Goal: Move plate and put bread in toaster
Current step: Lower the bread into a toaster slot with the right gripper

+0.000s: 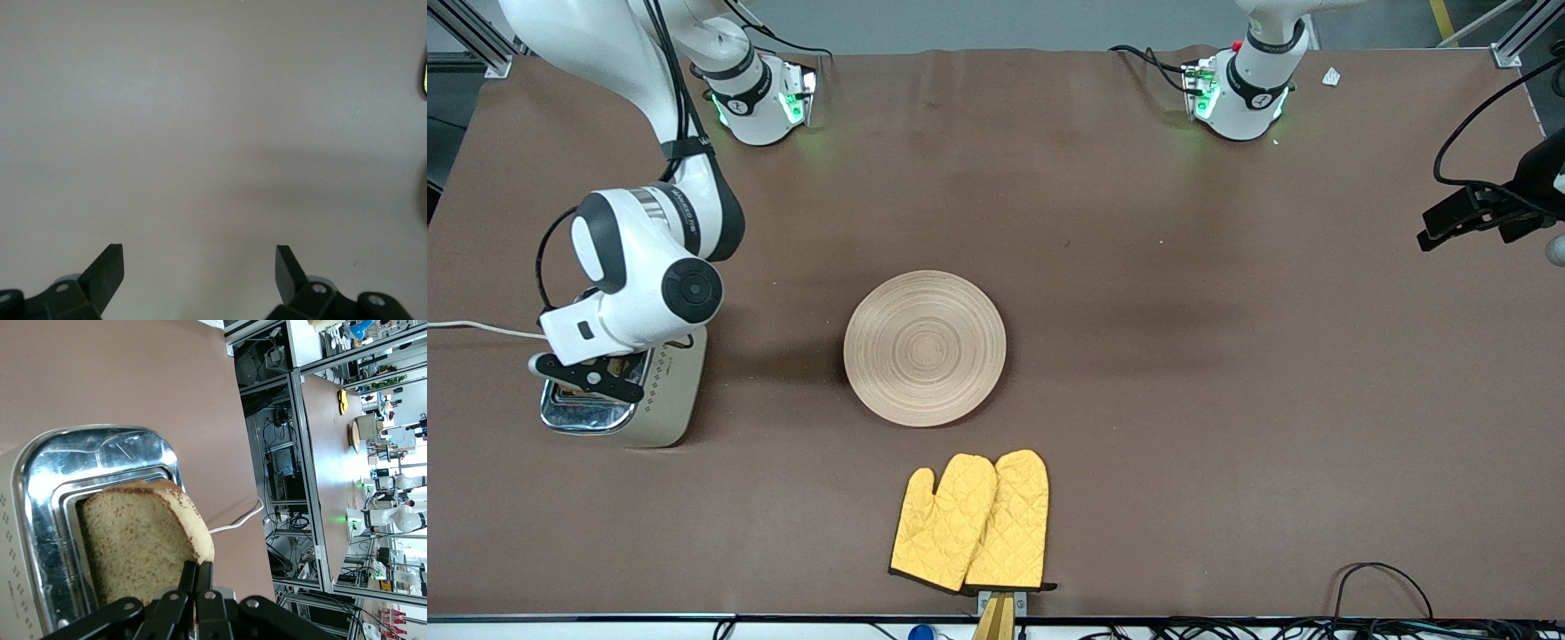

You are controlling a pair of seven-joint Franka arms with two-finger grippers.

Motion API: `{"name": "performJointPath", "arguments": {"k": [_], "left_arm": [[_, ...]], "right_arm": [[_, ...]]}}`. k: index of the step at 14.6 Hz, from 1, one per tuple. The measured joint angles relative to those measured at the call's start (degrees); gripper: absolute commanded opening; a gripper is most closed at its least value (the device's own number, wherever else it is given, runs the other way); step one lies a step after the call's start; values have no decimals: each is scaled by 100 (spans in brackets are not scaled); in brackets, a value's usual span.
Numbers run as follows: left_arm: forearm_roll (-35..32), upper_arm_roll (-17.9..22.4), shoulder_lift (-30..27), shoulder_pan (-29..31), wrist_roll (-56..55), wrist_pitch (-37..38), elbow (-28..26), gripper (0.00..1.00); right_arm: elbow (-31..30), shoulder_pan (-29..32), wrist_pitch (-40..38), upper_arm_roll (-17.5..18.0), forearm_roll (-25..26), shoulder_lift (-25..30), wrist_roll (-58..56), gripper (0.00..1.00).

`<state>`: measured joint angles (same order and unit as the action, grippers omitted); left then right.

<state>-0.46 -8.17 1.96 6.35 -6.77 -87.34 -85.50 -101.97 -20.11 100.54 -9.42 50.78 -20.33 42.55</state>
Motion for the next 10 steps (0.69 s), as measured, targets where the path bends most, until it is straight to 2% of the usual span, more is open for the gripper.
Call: {"name": "performJointPath", "arguments": {"k": [1,2,3,5,6,8,10], "left_arm": [[0,0,0,4,0,0,0,100],[-1,0,0,7,0,0,0,100],[-1,1,2,10,0,0,0,100],[-2,2,4,18,0,0,0,100],[-2,2,5,24,0,0,0,100],[-2,3,6,34,0,0,0,100],[-2,3,6,41,1,0,0,100]], "right_arm": [[0,0,9,8,-2,-37,21,1],[0,0,16,16,-11,-59,43,7],[0,-1,19,25,-40,-72,62,20],[0,-1,89,33,-118,-91,70,66],[1,-1,133,33,-122,-91,75,81],[2,-1,216,40,-136,-91,81,99],[6,-11,343,74,-411,-91,81,100]]}}
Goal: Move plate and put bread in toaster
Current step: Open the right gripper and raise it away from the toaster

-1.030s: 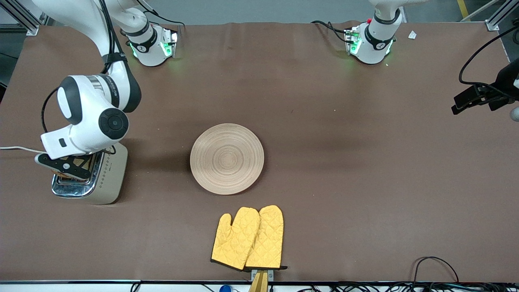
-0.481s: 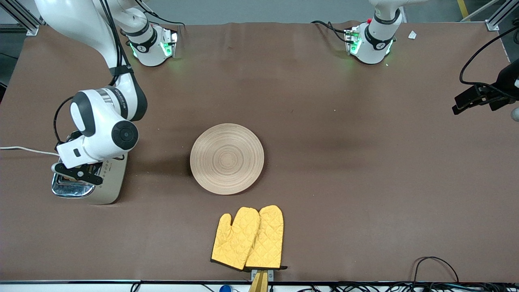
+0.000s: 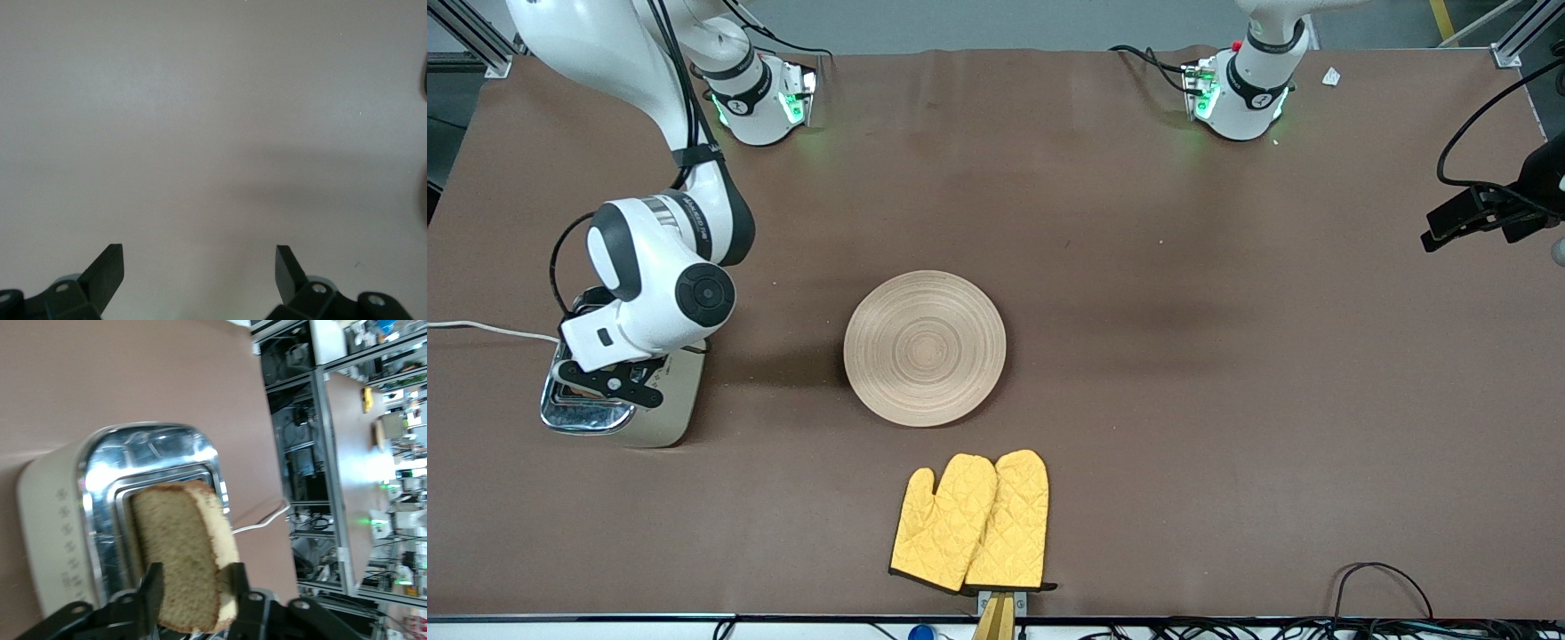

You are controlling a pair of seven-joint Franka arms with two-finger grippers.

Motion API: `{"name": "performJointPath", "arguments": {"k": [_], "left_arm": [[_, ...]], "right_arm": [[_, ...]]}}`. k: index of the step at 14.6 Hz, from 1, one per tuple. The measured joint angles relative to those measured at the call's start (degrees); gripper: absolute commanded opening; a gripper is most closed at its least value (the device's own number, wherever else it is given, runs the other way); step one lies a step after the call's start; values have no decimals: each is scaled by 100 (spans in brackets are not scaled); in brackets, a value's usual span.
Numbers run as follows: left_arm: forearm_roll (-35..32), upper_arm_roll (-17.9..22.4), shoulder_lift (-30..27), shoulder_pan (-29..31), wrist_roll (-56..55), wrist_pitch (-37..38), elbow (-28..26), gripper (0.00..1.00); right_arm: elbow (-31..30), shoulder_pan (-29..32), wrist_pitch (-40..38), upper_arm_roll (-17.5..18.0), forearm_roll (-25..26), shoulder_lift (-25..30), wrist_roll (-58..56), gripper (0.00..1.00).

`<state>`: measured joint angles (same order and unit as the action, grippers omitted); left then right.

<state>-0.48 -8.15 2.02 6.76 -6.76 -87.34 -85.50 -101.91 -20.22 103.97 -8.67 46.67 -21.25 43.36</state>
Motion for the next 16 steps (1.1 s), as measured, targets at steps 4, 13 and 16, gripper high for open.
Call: {"name": "performJointPath", "arguments": {"k": [4,13,16], "left_arm": [[0,2,17,7,4,0,0,100],[-210,-95,45,-54,-6,-28,0,100],[-647,-444,45,-58,-21,-108,2,100]], "right_arm": [[97,-51,187,73,-913,8,-1,100],[316,580,-238,-17,-2841,1647,-1562,100],[310,1222,-857,-46,-3396,2427,-2833,100]]}}
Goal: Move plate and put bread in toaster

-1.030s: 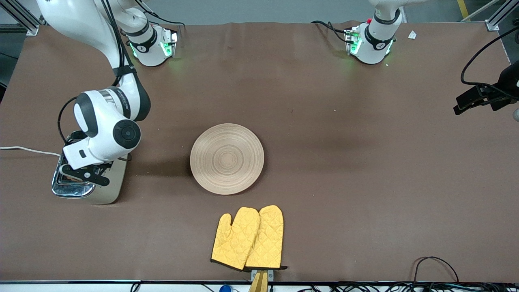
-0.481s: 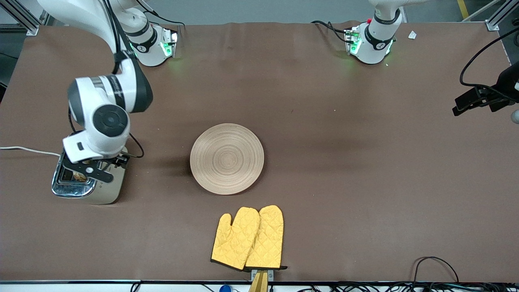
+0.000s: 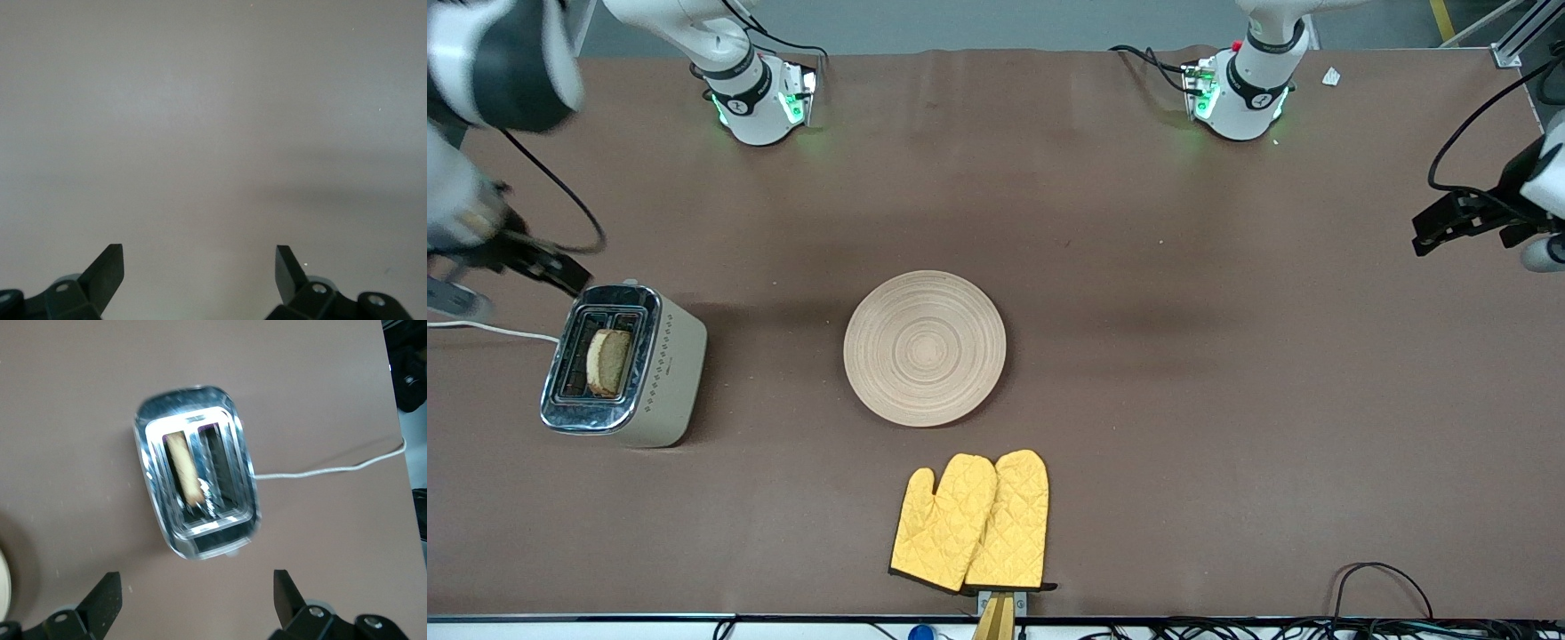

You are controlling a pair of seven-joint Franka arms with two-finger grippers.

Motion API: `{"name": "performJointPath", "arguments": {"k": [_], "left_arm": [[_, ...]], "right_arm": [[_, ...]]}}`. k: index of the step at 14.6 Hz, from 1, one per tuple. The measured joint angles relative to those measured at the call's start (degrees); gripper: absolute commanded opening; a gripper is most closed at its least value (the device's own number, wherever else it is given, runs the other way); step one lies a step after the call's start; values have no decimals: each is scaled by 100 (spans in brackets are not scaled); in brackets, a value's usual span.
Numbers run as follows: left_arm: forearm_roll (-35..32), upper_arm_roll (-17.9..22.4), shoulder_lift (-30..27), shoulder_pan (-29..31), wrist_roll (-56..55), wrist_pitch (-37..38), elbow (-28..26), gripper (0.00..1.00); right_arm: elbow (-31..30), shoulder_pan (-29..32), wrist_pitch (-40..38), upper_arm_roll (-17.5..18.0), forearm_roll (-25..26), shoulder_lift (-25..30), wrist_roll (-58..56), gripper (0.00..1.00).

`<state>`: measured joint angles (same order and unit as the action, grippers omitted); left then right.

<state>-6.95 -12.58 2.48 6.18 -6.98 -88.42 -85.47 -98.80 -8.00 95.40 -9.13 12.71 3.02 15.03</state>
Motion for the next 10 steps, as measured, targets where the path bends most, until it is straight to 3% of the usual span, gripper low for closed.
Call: {"name": "performJointPath", "arguments": {"k": [6,10], "left_arm": [[378,-105,0,69,369,-50,1,100],[531,-108,-27,144,567,-49,-40,100]], "right_arm": [[-5,285,-1117,3,-543,1166,-1404,100],[35,282,-1280,37,-978,1299,-1544,100]]}}
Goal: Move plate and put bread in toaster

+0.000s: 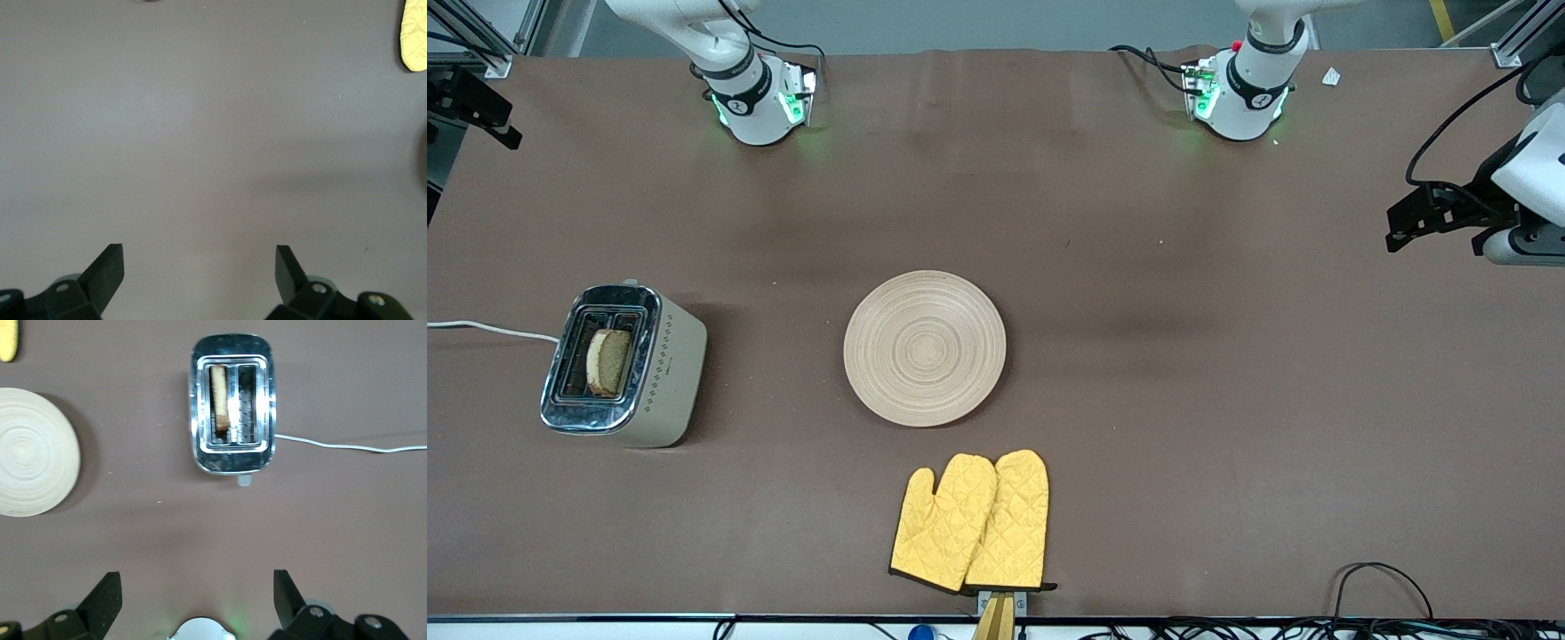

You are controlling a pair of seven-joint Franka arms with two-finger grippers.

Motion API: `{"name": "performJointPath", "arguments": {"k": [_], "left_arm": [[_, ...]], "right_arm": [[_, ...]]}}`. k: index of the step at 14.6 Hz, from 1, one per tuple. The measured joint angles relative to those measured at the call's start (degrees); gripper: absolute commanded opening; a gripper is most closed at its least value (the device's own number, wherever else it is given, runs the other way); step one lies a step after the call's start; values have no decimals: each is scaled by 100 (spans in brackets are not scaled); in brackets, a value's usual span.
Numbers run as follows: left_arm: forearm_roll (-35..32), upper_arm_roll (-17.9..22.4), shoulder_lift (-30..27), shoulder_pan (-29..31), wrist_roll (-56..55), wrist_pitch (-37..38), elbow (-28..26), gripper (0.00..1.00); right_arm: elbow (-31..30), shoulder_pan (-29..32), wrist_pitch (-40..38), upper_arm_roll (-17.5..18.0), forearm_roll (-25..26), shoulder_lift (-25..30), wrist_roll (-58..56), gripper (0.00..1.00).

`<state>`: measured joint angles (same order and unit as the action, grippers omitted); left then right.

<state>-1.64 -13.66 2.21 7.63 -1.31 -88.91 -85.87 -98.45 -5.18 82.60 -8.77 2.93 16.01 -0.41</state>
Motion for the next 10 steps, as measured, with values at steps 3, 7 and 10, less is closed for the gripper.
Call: {"name": "performJointPath", "arguments": {"k": [3,7,10], "left_arm": [[13,-23,-207,-8,0,-124,-255,100],[214,7,-537,21,0,-310,-603,100],[231,43,-539,70,0,-299,-551,100]], "right_arm": [[-8,-1,314,1,-39,-78,-28,100],[73,-20,581,19,-39,-395,-30,100],[856,-64,292,65,-39,-967,-30,100]]}}
